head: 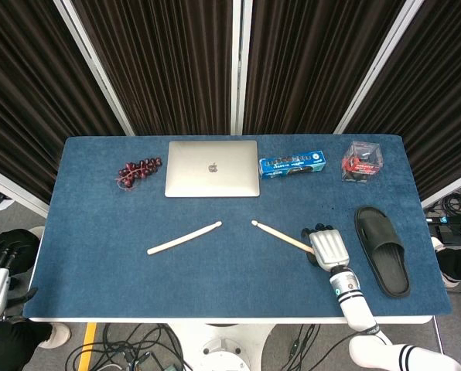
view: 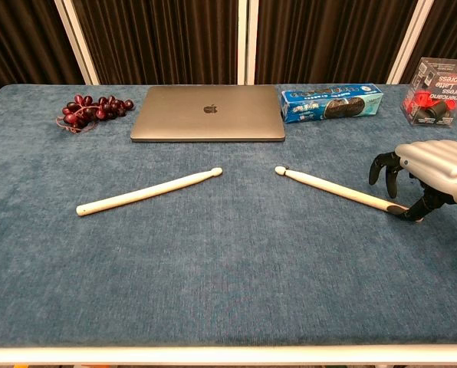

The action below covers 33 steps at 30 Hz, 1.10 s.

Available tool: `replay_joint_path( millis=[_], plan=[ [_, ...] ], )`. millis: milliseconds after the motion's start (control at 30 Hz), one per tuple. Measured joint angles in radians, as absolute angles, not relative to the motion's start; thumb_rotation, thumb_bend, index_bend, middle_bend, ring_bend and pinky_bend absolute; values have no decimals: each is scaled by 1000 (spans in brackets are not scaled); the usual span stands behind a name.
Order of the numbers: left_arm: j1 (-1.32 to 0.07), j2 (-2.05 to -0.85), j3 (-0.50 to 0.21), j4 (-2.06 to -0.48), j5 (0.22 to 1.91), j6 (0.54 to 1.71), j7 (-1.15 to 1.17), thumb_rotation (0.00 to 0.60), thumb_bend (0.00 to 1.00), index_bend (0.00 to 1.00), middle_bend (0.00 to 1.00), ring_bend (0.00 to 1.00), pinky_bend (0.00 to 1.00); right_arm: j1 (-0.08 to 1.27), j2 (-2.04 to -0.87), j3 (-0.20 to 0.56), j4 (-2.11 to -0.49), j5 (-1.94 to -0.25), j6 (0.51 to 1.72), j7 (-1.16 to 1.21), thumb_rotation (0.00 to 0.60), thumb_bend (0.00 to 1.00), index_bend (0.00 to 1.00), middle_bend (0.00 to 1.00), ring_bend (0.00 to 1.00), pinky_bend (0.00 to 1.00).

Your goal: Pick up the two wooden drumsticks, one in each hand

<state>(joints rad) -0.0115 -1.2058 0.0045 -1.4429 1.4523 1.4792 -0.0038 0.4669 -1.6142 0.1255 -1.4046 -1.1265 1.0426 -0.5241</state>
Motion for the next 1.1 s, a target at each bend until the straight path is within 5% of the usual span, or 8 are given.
replay_joint_path(
  millis=[833,1100],
  plan=[
    [-11,-1208,3,-1427,1449,1457,-20,600,144,186,116,40,42,480,-1669,106,-1332,-1102,1047,-538,600,330,421,512,276,320],
    [-18,-1208,2,-1421,1456,1449,-20,600,144,188,117,39,42,494,-1676,108,-1324,-1101,1046,-552,600,493,450,567,332,324]
  ],
)
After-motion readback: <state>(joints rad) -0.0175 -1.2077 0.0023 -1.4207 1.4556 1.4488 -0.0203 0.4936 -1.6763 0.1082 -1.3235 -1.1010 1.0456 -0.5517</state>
